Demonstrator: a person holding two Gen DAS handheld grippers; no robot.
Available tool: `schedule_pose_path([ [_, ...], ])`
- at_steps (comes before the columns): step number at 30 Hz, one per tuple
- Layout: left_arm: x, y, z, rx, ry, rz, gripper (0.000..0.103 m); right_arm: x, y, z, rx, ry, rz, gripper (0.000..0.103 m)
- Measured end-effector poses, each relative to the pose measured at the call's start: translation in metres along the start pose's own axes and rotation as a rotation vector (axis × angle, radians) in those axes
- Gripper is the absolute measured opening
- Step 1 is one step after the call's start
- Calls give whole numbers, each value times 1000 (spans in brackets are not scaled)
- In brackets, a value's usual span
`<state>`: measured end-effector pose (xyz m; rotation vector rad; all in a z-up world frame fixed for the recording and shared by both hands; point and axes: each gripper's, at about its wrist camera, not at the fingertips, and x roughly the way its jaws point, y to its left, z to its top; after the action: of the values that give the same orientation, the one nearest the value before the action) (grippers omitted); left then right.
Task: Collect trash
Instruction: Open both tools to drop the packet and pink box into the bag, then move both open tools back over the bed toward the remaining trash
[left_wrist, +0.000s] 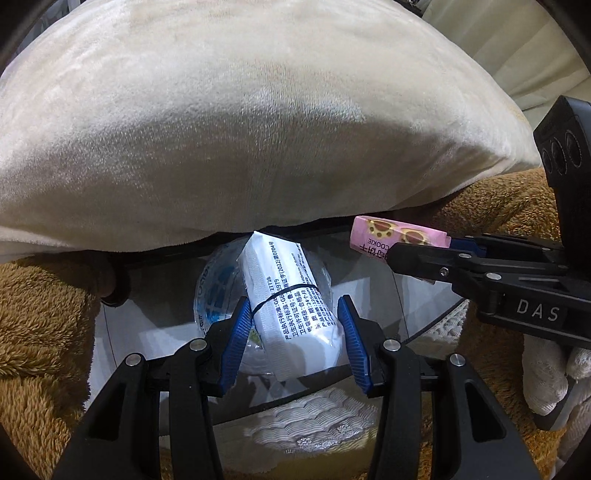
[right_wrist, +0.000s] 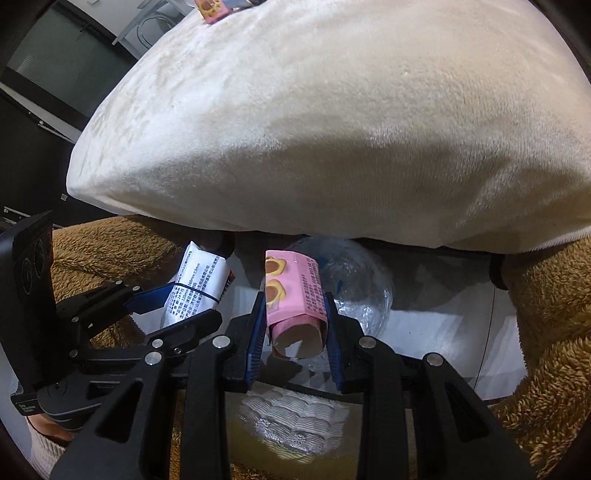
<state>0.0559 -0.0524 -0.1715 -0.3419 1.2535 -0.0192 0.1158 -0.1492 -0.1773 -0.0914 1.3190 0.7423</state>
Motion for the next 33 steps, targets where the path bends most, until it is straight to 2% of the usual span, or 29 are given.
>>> schedule_pose_path([
  [10,20,7,-1,-56,92,32,47,28,1,11,40,89,-8,31],
  [18,26,4,0,-52,132,41,47,29,-2,9,54,96,1,32],
  [20,29,2,-1,-42,143,37,50,28,-2,11,62,92,4,36],
  [22,29,3,-1,-43,138,65,64,26,-6,12,76,82,6,44],
  [33,20,10,1,-68,96,55,64,21,-8,11,83,64,16,46],
])
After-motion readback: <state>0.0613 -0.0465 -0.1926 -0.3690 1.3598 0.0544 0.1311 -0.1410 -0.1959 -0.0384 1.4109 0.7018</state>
